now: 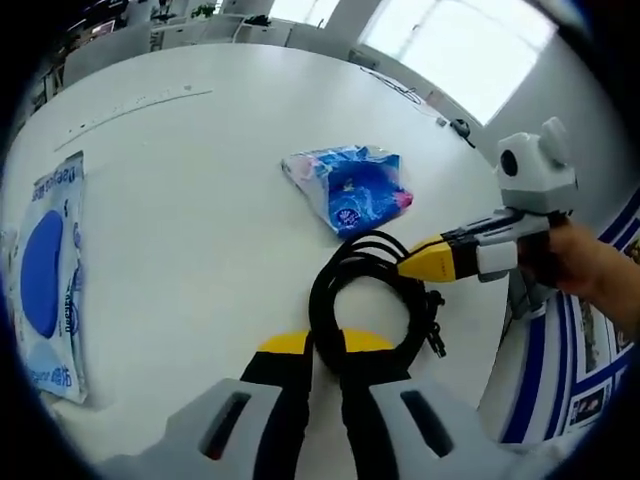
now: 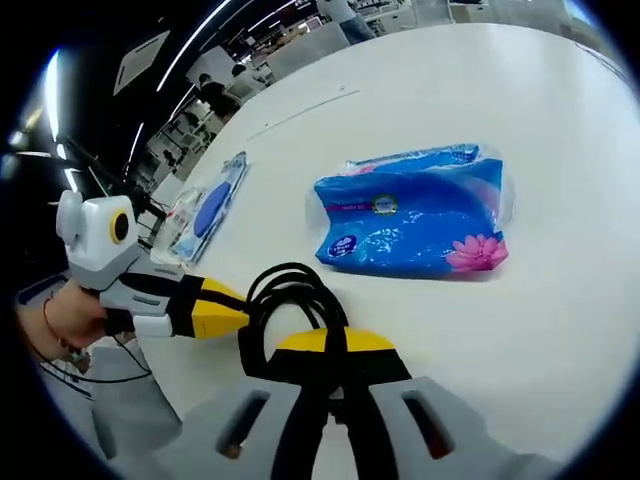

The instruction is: Arrange the tabletop items into an orderly group along one side of the table until the central work area is clear of visible clutter.

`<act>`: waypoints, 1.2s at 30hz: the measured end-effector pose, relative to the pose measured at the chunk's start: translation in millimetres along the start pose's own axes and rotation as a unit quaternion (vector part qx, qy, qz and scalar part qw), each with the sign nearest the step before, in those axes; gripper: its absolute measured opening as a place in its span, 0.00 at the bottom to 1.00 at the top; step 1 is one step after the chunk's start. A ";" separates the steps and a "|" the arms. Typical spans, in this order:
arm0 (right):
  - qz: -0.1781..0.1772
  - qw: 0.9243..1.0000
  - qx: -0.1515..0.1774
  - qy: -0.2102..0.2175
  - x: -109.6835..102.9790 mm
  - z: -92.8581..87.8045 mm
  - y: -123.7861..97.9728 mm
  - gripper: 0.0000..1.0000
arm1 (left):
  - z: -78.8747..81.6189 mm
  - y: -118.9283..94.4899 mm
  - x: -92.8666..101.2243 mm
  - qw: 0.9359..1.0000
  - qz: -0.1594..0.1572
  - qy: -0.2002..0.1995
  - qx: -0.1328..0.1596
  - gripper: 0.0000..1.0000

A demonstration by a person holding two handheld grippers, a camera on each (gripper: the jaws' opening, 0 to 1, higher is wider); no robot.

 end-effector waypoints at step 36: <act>-0.025 0.999 0.022 -0.018 -5.7 0.2 -2.9 0.19 | -1.6 -17.6 -10.4 1.000 0.010 0.023 0.013 0.32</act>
Point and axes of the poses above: the point that each gripper's makers call its tool centre point, and the gripper's own axes: y roughly forward along the fingers, x roughly to its right, z roughly out of its top, the point moved 2 cm from there along -y, roughly backward along the fingers, and after that the axes turned 2 degrees about -y, right-handed, at the moved point
